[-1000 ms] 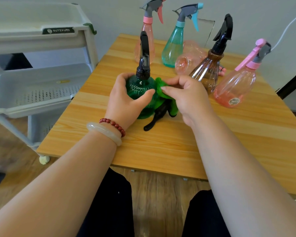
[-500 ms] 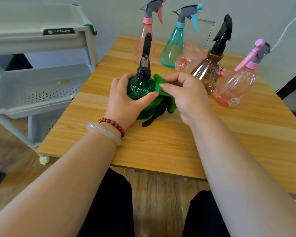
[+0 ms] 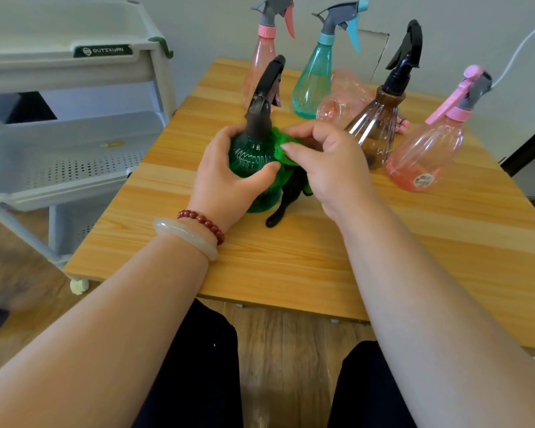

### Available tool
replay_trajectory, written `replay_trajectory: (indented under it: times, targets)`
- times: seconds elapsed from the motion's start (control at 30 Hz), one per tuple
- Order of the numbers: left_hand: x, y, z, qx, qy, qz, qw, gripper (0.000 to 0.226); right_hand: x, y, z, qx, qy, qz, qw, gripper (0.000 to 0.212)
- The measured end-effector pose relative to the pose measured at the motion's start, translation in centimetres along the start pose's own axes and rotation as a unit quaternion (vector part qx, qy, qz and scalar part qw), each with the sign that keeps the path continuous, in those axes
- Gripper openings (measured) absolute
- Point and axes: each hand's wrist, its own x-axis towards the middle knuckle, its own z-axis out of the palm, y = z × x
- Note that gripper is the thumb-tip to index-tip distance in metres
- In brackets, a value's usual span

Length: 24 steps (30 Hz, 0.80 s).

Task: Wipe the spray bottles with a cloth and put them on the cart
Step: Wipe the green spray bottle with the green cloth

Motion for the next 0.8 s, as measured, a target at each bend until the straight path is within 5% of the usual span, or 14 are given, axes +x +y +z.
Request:
replay_trajectory:
  times: [0.2, 0.37, 0.53, 0.7, 0.8]
  targets:
    - [0.0, 0.1, 0.0, -0.003, -0.003, -0.001, 1.000, 0.049, 0.4, 0.1, -1.3, -0.025, -0.031, 0.059, 0.997, 0.023]
    - [0.0, 0.1, 0.0, -0.009, -0.007, 0.003, 1.000, 0.049, 0.3, -0.8, -0.2, -0.031, -0.027, -0.021, 0.999, 0.022]
    - [0.0, 0.0, 0.0, -0.014, -0.019, -0.002, 1.000, 0.051, -0.2, 1.0, -1.0, -0.063, -0.040, 0.086, 0.994, 0.021]
    - [0.0, -0.1, 0.1, -0.024, -0.029, -0.006, 0.999, 0.075, -1.1, 1.0, -0.2, 0.028, 0.040, 0.036, 0.998, 0.014]
    - [0.0, -0.2, 0.2, -0.009, -0.021, 0.003, 1.000, 0.071, -1.0, 1.2, 0.1, 0.000, 0.029, 0.072, 0.997, 0.015]
